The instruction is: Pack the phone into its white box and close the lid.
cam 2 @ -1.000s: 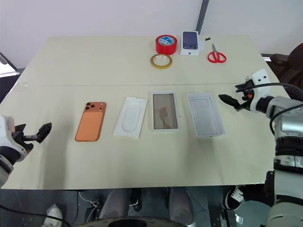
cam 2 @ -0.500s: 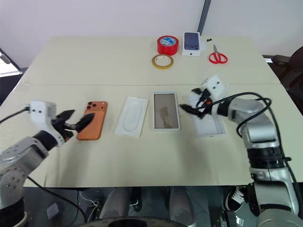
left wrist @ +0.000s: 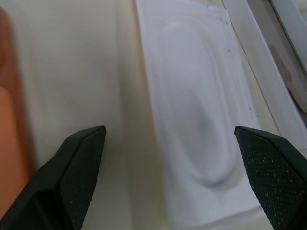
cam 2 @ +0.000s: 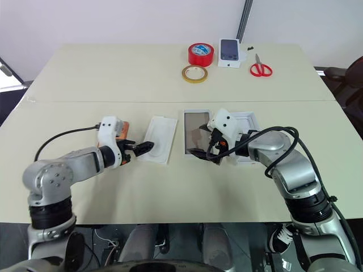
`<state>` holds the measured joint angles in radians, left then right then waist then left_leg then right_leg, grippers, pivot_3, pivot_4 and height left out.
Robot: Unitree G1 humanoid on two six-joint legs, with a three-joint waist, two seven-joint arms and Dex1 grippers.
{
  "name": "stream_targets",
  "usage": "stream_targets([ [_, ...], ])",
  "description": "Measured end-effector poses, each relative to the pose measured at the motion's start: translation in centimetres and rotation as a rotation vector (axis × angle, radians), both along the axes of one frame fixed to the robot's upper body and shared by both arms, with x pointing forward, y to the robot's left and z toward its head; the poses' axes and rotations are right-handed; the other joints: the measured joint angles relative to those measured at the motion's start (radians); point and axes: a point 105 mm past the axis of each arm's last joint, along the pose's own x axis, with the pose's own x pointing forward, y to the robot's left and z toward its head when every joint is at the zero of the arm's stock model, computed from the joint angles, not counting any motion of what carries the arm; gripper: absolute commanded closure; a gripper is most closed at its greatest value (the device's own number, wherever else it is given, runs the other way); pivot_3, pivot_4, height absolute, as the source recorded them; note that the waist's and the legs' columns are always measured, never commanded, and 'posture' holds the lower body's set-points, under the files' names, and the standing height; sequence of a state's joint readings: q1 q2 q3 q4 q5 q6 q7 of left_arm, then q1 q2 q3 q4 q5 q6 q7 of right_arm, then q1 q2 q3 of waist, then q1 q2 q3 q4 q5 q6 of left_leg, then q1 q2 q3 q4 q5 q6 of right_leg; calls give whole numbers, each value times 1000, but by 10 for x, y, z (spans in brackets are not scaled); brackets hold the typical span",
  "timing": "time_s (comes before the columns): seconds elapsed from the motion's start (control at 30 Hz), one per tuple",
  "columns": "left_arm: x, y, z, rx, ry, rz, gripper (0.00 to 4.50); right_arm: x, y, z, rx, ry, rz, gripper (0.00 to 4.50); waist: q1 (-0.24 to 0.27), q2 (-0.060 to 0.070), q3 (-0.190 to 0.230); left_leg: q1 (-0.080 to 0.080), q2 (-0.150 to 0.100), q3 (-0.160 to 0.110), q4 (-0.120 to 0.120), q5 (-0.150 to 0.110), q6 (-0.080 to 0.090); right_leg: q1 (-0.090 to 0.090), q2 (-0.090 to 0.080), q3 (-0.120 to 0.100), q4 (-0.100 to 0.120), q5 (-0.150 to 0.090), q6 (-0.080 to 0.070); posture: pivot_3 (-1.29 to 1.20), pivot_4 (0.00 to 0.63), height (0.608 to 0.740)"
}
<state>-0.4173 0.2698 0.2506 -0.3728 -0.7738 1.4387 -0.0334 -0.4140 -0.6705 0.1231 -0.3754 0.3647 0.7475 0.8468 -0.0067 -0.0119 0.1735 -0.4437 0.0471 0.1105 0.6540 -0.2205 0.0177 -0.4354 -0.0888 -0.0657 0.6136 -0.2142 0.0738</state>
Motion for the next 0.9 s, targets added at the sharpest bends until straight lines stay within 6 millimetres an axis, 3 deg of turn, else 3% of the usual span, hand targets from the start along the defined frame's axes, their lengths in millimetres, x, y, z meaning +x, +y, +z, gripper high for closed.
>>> stream_targets([
  [0.1,5,-7,1,-20,19,-17,0,-1,1,-3,-20,-4,12,30,2,0,0,0,0,0,0,0,0,0,0,0,0,0,0,0,150,740],
  [0.2,11,-11,1,-34,32,-19,823,-1,1,-5,-49,-24,22,0,9,0,0,0,0,0,1,0,0,1,0,0,0,0,0,0,150,740],
  [0.43,22,-11,-7,-33,60,4,4437,-11,4,-21,-183,-20,102,0,20,0,0,0,0,0,1,0,0,1,-1,0,0,0,0,0,150,740],
  [0.67,24,-14,-7,-82,62,5,4485,-12,0,-34,-303,17,150,0,19,0,0,0,0,-1,2,0,0,1,-1,0,0,0,0,0,150,740],
  [0.73,26,-10,-5,-115,56,30,4500,-6,-3,-39,-331,52,149,848,18,-1,0,0,0,-1,2,0,0,1,-1,0,0,0,0,0,150,740],
  [0.9,31,11,8,-160,15,120,4500,9,-8,-49,-351,114,116,3518,17,-1,0,-1,0,0,2,0,0,0,0,0,0,0,0,0,150,740],
])
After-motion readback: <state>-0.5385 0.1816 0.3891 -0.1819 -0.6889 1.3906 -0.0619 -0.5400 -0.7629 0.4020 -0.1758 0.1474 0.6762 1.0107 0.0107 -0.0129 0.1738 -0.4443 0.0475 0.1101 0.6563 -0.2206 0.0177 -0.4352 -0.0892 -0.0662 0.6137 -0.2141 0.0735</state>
